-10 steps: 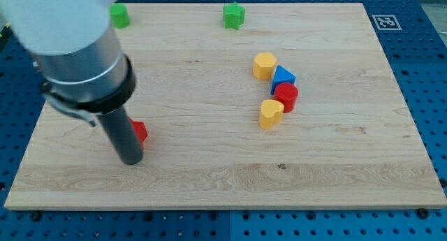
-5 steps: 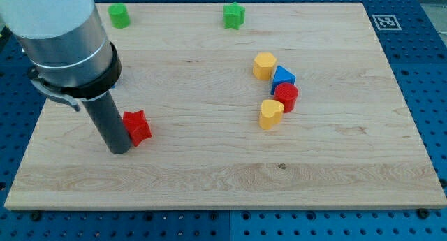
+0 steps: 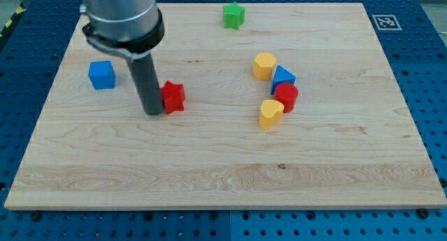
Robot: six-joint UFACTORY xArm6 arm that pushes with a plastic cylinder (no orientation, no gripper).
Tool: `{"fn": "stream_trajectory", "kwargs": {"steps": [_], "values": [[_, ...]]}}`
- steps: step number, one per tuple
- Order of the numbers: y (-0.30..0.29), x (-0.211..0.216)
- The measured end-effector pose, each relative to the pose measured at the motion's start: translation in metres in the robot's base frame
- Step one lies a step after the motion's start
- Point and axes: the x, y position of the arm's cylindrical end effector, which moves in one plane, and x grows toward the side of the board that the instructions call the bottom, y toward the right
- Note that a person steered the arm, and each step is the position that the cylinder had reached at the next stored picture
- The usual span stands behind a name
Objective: Slide the red star near the center cubes
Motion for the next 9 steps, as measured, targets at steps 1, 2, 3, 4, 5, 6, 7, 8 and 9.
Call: {"fn": "stream_trajectory", "kwargs": {"steps": [1, 2, 3, 4, 5, 6, 7, 8, 9], "values": [[0.017, -0.021], [0.046, -0.034], [0.079, -0.053], [0.119, -0.066], [0.14, -0.068], [0.14, -0.068], [0.14, -0.064], [0.142, -0.045], [0.157, -0.043]]}}
